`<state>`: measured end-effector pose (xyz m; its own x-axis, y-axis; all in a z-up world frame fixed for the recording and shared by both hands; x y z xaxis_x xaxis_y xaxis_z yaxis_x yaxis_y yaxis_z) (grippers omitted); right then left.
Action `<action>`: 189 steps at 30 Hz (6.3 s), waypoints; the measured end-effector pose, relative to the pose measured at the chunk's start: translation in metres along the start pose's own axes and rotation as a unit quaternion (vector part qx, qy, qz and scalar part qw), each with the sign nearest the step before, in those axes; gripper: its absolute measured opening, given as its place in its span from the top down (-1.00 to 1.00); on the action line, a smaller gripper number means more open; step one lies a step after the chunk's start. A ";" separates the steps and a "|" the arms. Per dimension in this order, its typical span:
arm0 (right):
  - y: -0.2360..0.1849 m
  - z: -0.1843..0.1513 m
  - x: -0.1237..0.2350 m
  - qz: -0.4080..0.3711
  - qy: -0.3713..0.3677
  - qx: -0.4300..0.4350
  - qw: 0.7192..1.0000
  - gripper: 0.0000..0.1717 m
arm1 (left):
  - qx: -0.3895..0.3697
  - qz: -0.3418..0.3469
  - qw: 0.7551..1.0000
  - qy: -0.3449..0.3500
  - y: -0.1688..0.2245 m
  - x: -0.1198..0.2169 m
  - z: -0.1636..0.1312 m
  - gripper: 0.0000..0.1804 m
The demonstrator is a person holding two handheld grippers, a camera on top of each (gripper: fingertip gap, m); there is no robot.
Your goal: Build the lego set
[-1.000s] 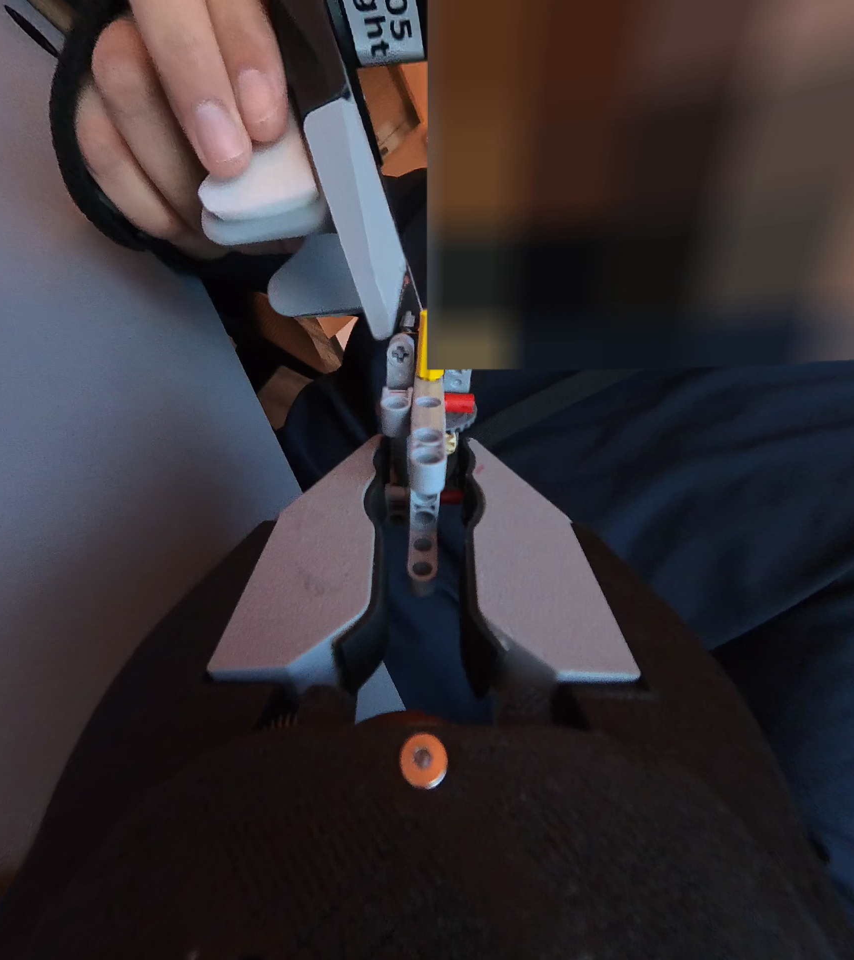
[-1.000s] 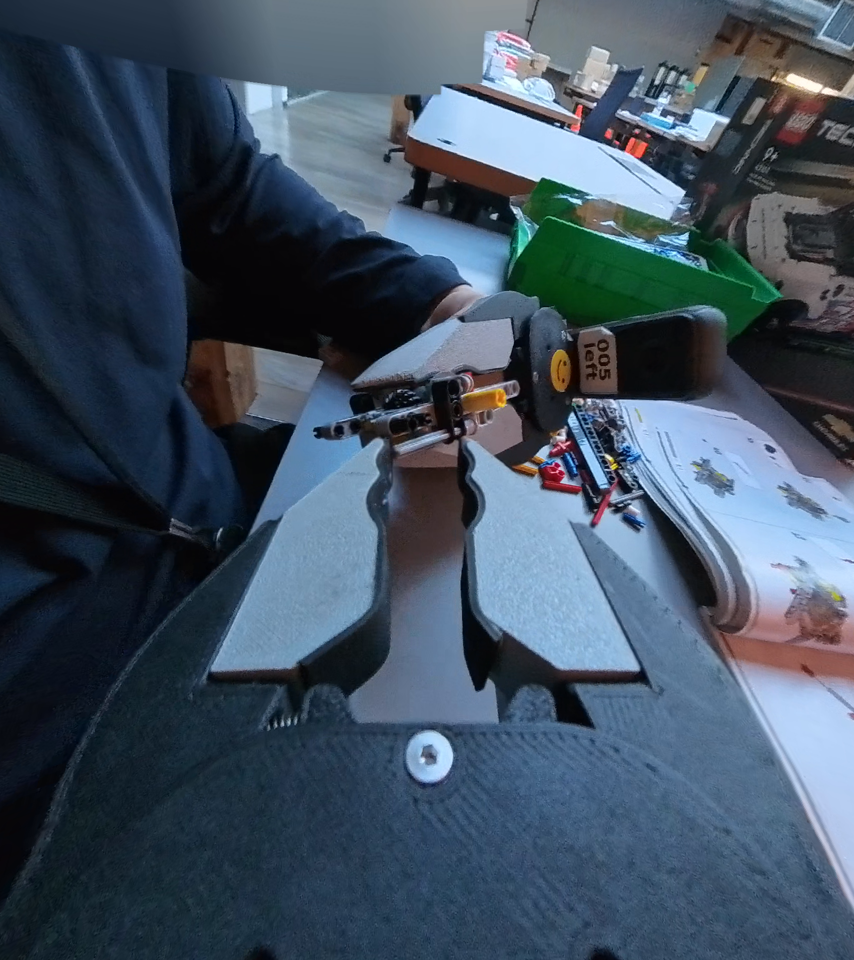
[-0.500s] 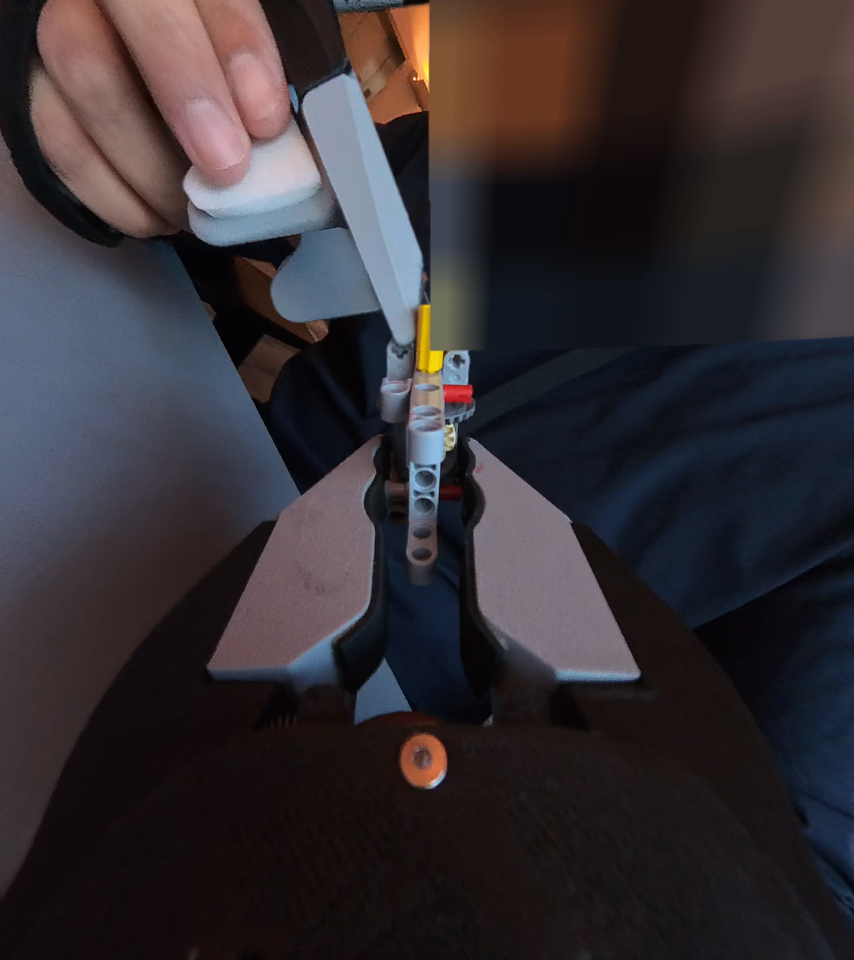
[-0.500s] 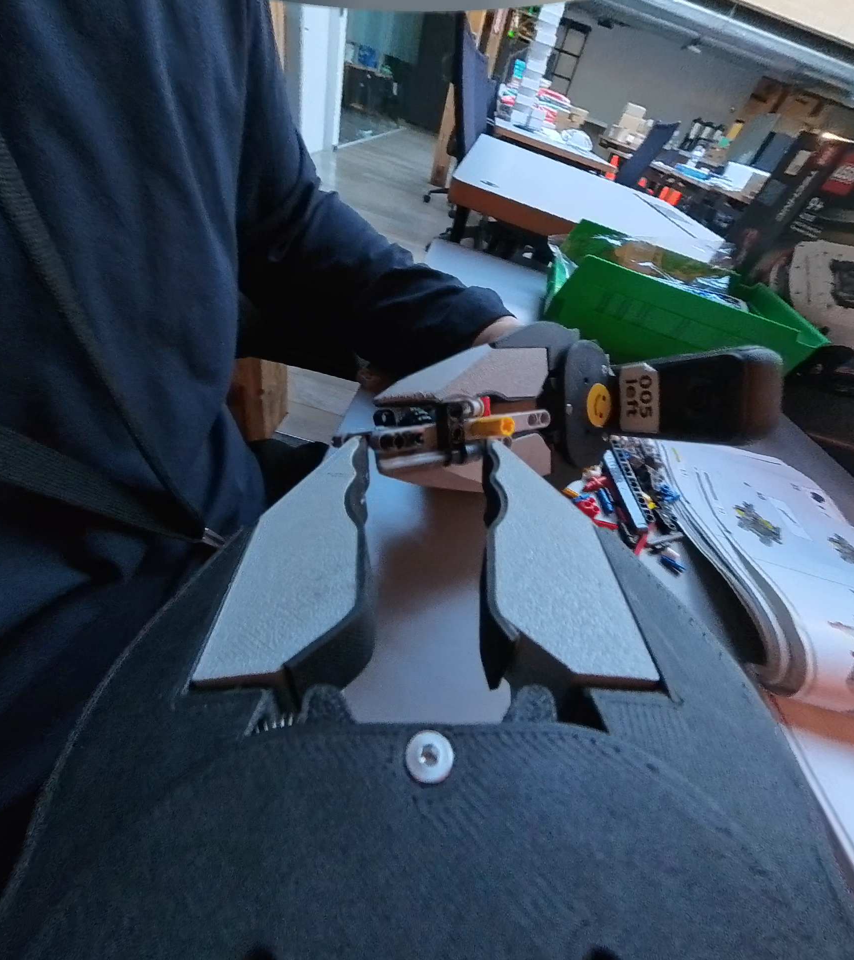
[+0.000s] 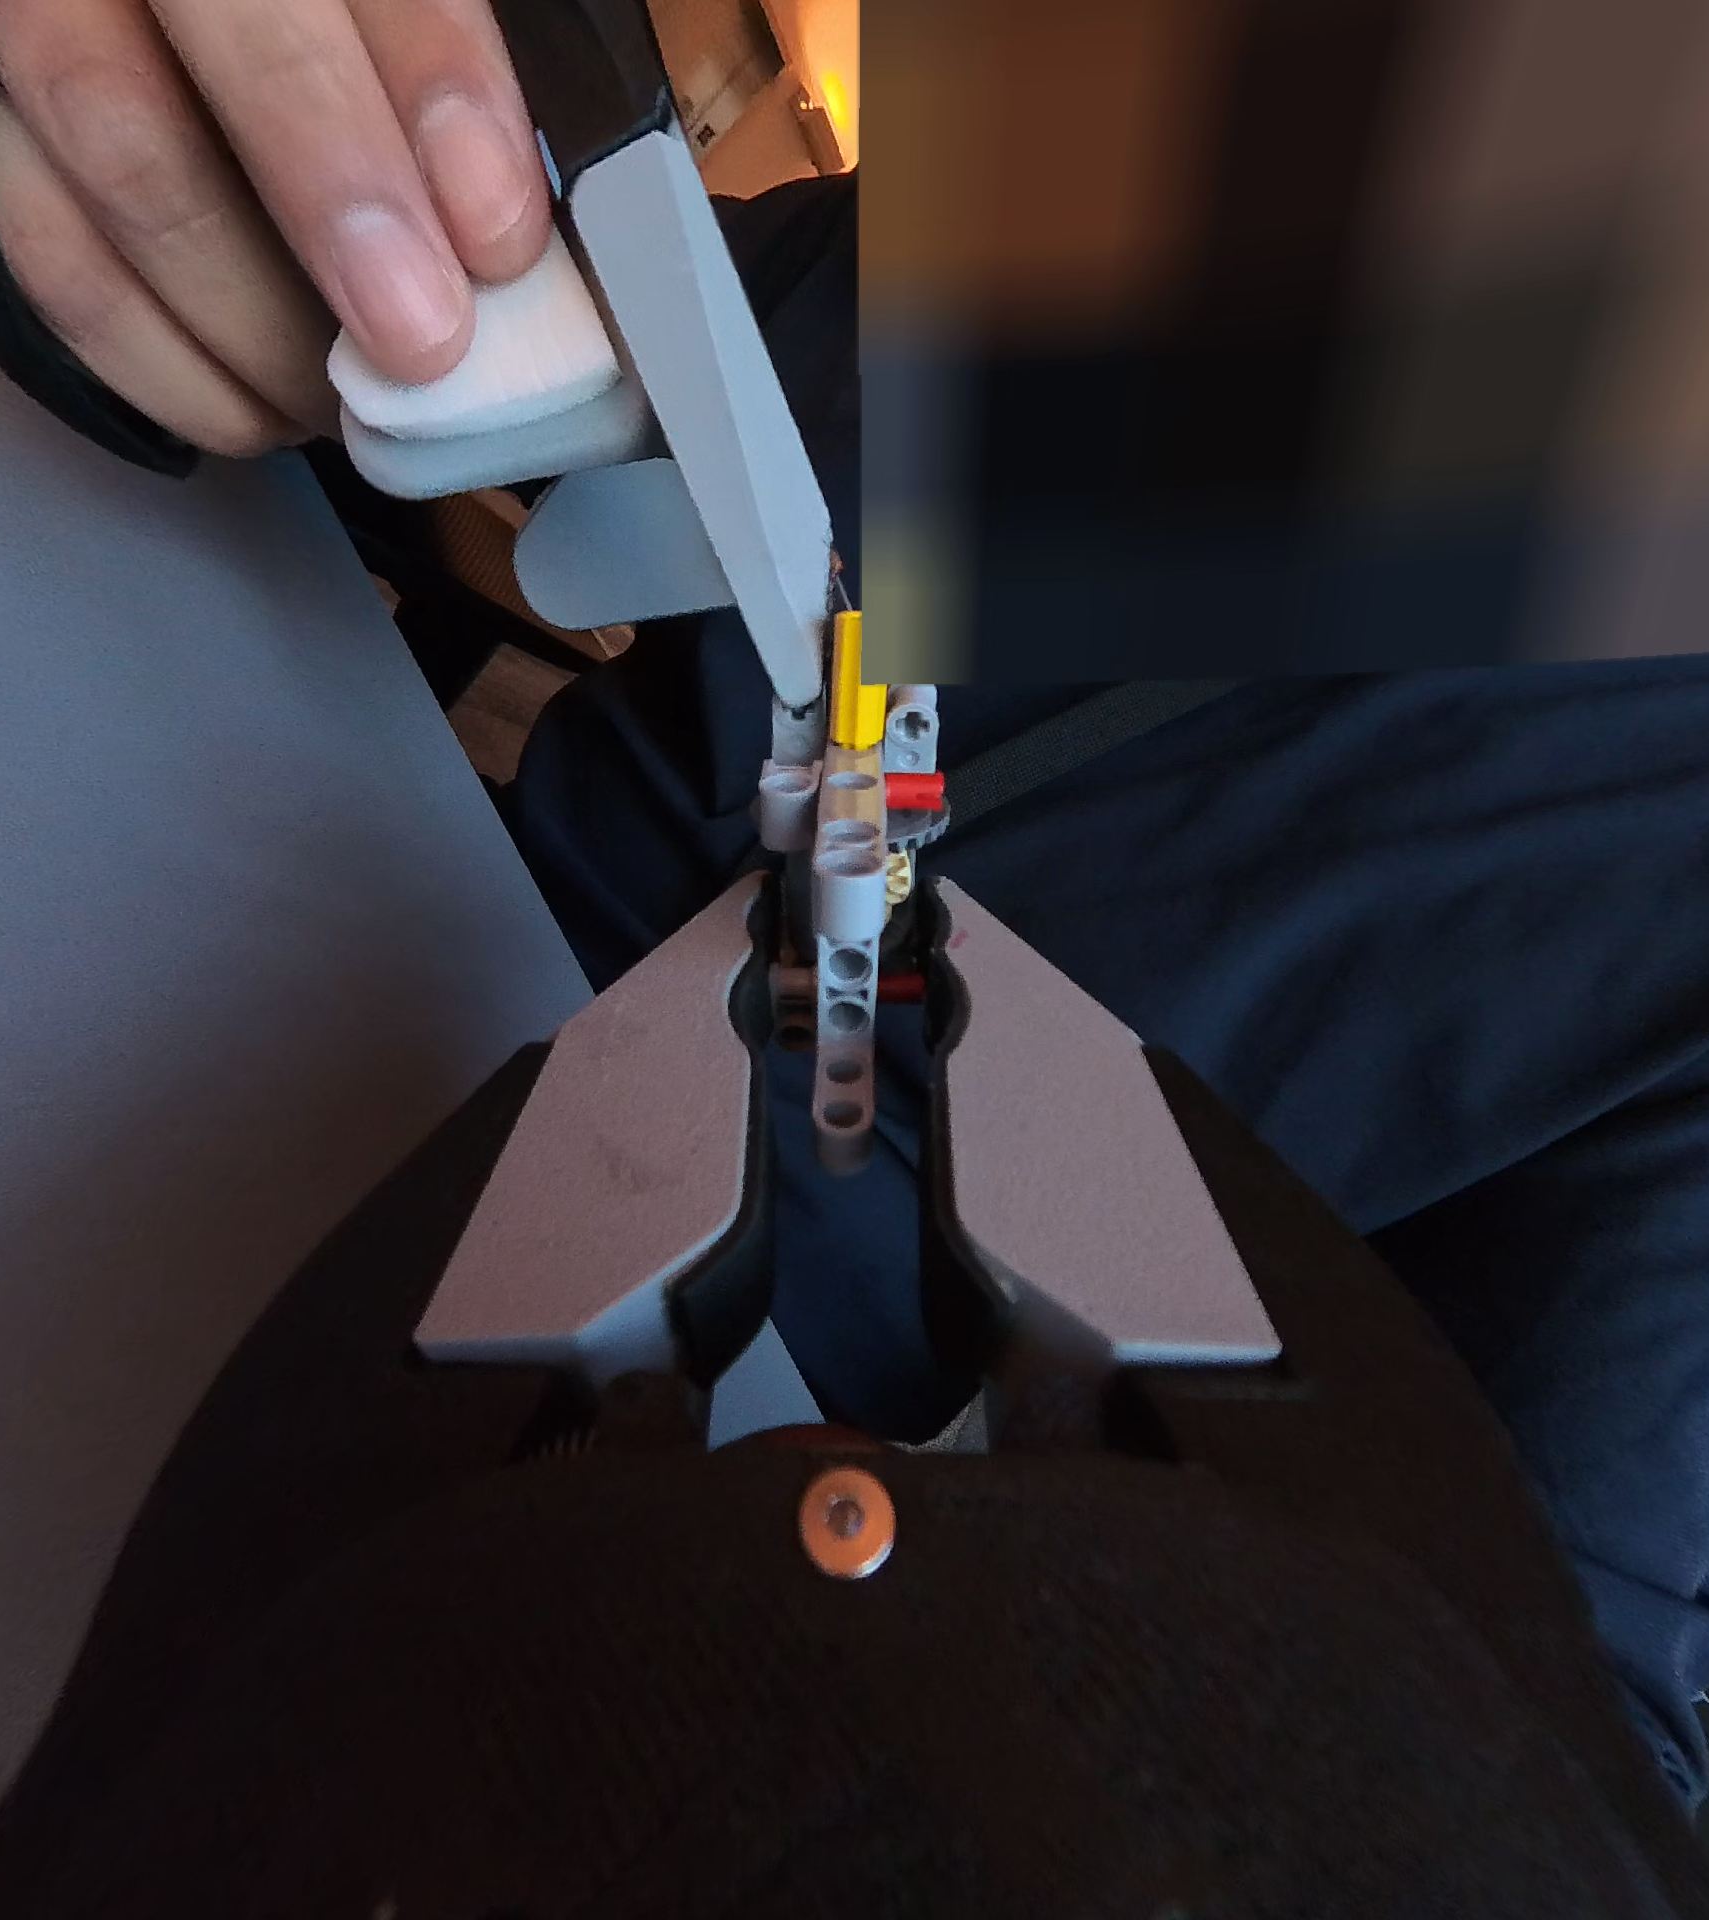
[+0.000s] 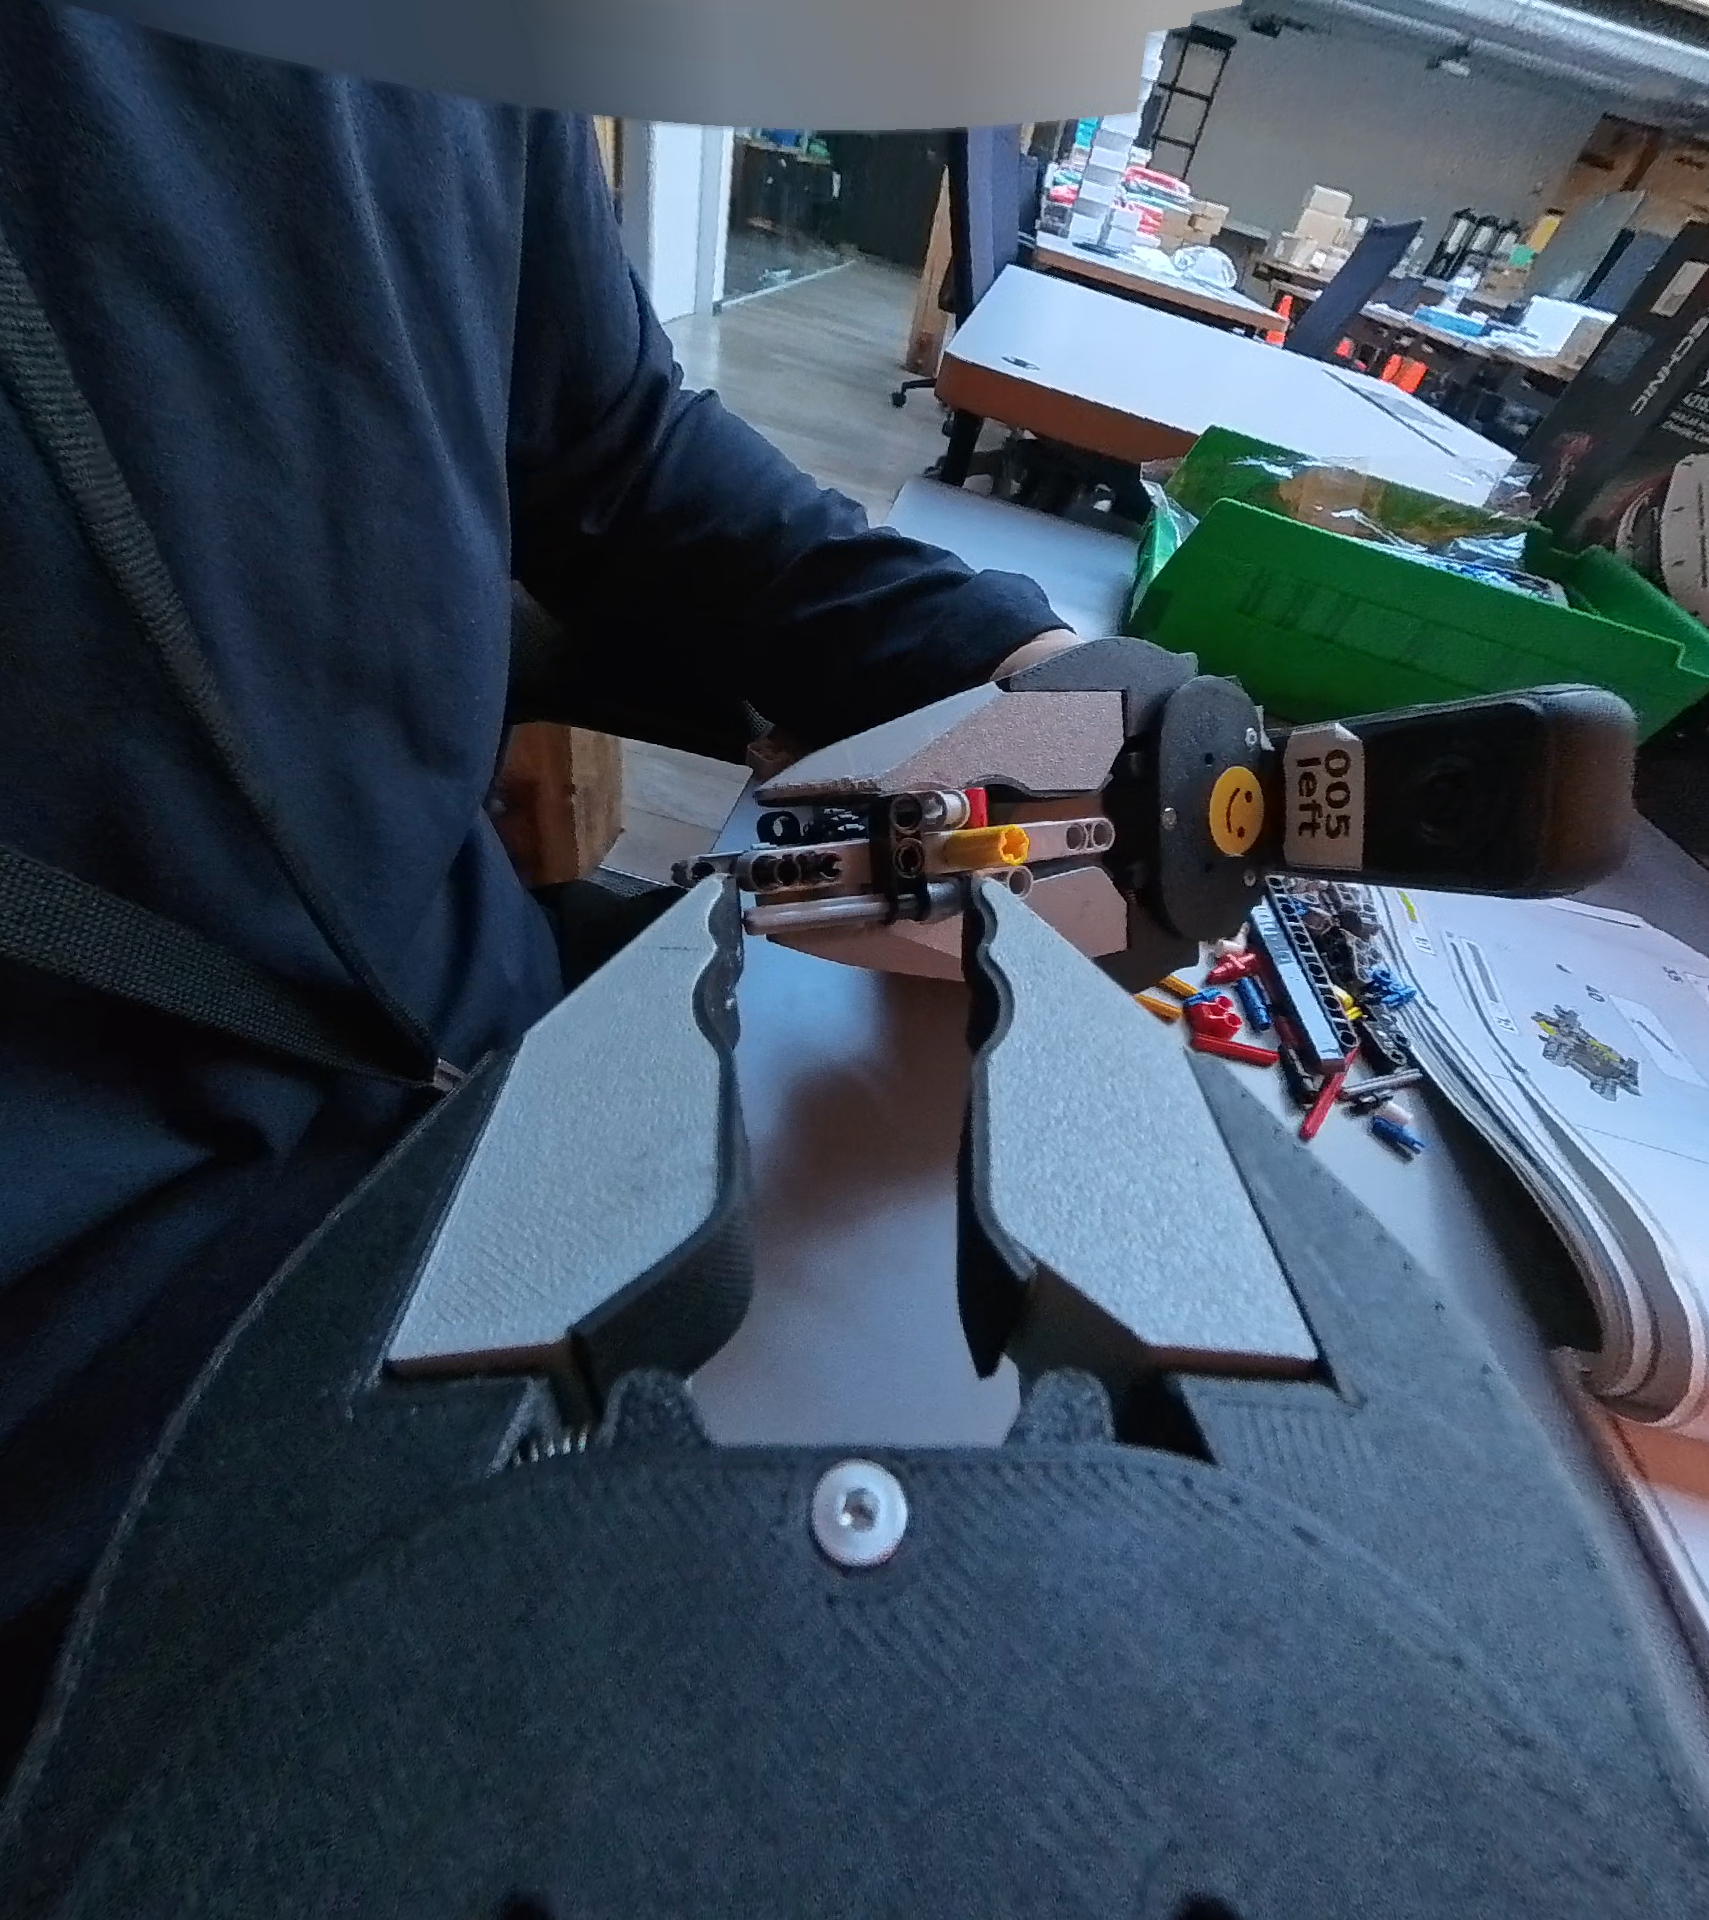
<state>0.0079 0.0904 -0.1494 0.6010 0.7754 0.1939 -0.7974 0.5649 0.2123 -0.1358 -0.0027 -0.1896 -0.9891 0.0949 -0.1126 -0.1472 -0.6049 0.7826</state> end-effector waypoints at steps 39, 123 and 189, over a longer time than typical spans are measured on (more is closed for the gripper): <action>-0.006 -0.007 -0.006 0.058 0.052 -0.024 0.997 0.55 | -0.005 -0.019 0.999 -0.051 0.003 -0.006 -0.005 0.74; 0.105 -0.069 0.032 -0.147 -0.007 -0.406 0.902 0.70 | -0.386 0.757 0.484 -0.210 -0.019 0.010 0.020 0.74; 0.063 -0.049 0.027 -0.197 -0.133 -0.064 0.969 1.00 | -0.419 0.715 0.496 -0.259 -0.028 0.010 0.007 0.73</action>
<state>-0.0289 0.1614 -0.1779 0.8398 0.4022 0.3647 -0.4933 0.8458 0.2033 -0.1415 0.0207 -0.2080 0.0171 -0.8455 0.5338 0.5374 -0.4424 -0.7180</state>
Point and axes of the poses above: each gripper's, where its closed fingertips meet, x back along the fingers, z out of its top, y = z × x across the jaws, the point moved 10 cm from there along x, back along the fingers, and after that the axes turned 3 degrees about -z, right-handed, at the moved point
